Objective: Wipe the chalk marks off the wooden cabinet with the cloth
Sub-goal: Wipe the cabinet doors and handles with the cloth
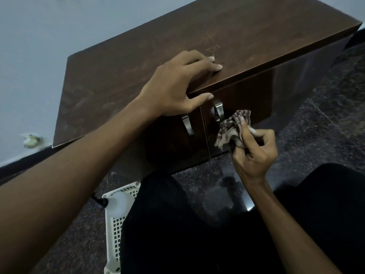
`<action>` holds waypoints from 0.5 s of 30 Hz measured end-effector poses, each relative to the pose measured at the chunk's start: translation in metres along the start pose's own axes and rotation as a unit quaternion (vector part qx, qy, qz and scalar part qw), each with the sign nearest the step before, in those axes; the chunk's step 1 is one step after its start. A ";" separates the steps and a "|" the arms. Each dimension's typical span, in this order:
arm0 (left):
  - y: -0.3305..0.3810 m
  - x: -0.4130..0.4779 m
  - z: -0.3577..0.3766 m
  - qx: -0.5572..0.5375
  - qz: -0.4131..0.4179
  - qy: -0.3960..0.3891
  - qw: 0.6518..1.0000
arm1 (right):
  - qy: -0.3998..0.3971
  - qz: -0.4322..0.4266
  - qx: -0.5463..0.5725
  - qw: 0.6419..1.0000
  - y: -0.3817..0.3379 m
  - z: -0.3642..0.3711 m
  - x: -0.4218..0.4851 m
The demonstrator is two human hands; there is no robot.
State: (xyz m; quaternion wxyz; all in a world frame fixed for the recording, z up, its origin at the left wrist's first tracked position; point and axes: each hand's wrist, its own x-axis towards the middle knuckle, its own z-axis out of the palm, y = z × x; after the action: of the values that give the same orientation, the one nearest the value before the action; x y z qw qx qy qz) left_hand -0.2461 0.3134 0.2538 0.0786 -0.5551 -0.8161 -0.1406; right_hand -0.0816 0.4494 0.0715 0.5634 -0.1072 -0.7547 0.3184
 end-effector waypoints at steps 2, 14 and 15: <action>0.000 -0.001 0.000 0.012 0.002 0.002 1.000 | 0.014 -0.005 0.012 1.000 -0.010 -0.002 0.005; -0.003 0.001 0.002 0.002 0.001 0.006 1.000 | -0.049 0.106 0.013 0.993 -0.006 0.032 -0.010; -0.003 0.001 0.002 0.001 0.001 0.007 1.000 | -0.047 0.117 0.016 0.992 -0.008 0.033 -0.008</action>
State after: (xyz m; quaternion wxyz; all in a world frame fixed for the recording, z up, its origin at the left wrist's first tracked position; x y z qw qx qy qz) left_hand -0.2489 0.3143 0.2521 0.0849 -0.5548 -0.8151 -0.1433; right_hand -0.1080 0.4272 0.0642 0.4882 -0.1707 -0.7571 0.3992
